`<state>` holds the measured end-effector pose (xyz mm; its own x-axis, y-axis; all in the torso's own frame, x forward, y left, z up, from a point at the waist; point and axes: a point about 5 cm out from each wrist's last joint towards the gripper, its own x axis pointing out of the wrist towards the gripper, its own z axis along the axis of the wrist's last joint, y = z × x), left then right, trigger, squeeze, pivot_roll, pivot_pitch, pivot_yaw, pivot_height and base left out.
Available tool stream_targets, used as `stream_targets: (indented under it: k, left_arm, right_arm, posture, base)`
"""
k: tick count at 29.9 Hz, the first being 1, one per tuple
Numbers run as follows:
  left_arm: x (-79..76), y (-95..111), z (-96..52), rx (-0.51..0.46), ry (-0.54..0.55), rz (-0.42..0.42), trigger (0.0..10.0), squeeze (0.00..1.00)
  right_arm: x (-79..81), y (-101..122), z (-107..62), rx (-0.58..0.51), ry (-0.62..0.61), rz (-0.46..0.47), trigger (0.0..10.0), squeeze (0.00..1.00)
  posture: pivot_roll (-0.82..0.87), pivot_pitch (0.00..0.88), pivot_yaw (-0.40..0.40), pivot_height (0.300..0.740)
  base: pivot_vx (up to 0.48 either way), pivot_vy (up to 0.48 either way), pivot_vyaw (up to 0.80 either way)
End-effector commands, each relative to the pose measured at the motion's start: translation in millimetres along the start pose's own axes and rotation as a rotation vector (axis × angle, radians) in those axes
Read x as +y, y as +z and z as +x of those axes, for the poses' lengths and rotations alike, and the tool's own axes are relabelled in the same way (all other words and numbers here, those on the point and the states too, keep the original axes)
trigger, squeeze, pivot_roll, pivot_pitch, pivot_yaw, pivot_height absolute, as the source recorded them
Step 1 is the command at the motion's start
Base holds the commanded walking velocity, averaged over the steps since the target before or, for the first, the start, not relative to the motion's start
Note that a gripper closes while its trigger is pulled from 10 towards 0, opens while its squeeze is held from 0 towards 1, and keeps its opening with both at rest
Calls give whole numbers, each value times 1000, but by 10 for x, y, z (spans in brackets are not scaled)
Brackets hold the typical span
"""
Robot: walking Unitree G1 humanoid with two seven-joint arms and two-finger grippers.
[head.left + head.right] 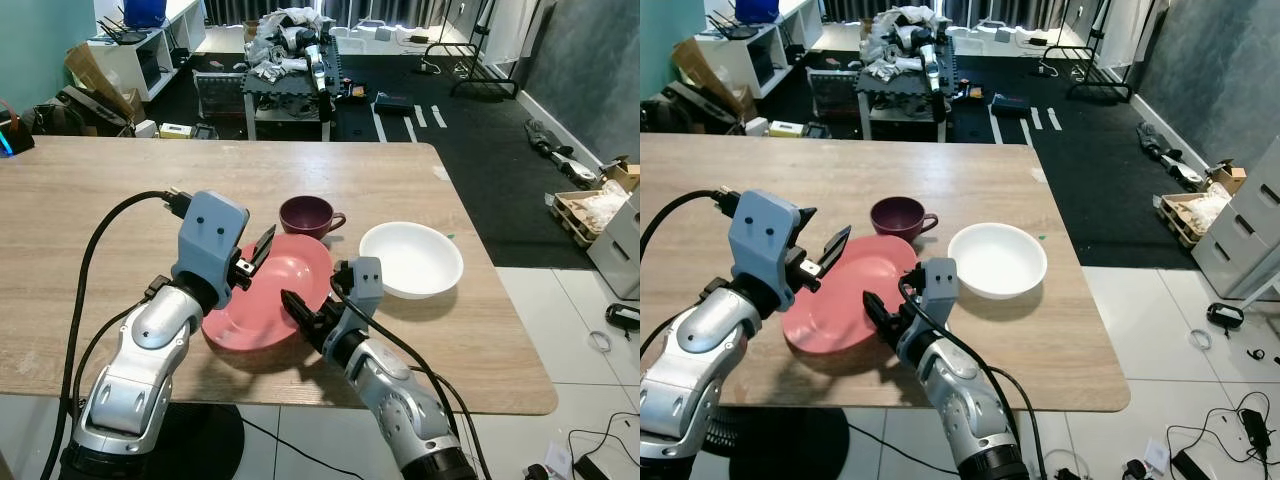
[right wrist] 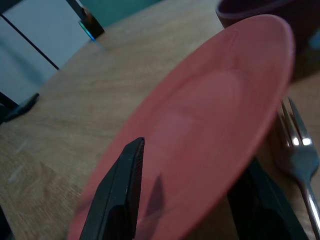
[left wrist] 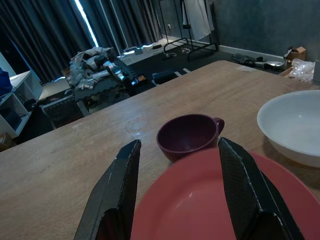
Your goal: Setting the table
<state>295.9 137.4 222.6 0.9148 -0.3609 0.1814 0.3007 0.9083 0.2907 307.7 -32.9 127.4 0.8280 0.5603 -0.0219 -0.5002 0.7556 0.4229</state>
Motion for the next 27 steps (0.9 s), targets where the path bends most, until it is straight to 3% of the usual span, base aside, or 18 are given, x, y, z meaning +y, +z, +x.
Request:
stream_targets:
  k: [1,2,5,6,7,9,21,27]
  left_arm:
    - [-23,-29,-18,17,-4,0,10000,0]
    - [-23,-29,-18,17,-4,0,10000,0]
    - [-30,-29,-15,17,-7,-4,10000,0]
    - [-30,-29,-15,17,-7,-4,10000,0]
    - [-32,-30,-13,17,-8,-7,10000,0]
    - [-35,-30,-10,16,-8,-9,10000,0]
    - [-37,-12,-2,8,-5,-16,10000,0]
    - [-44,-14,6,10,-8,-9,10000,0]
  right_arm:
    - [55,-16,-22,-4,18,-29,10000,0]
    - [55,-16,-22,-4,18,-29,10000,0]
    - [36,60,-100,7,45,-232,10000,0]
    - [36,60,-100,7,45,-232,10000,0]
    - [17,78,-139,20,53,-306,10000,0]
    - [-8,85,-161,29,54,-362,10000,0]
    - [-156,228,-155,-39,-28,-367,10000,0]
    - [-117,348,-321,-72,71,-357,10000,0]
  posture:
    - [62,0,78,740]
    - [62,0,78,740]
    - [54,0,79,740]
    - [54,0,79,740]
    - [51,0,79,740]
    - [47,0,78,740]
    - [54,0,78,740]
    - [50,0,80,740]
  base:
    - [0,0,0]
    - [0,0,0]
    - [0,0,0]
    - [0,0,0]
    - [0,0,0]
    - [0,0,0]
    - [0,0,0]
    - [0,0,0]
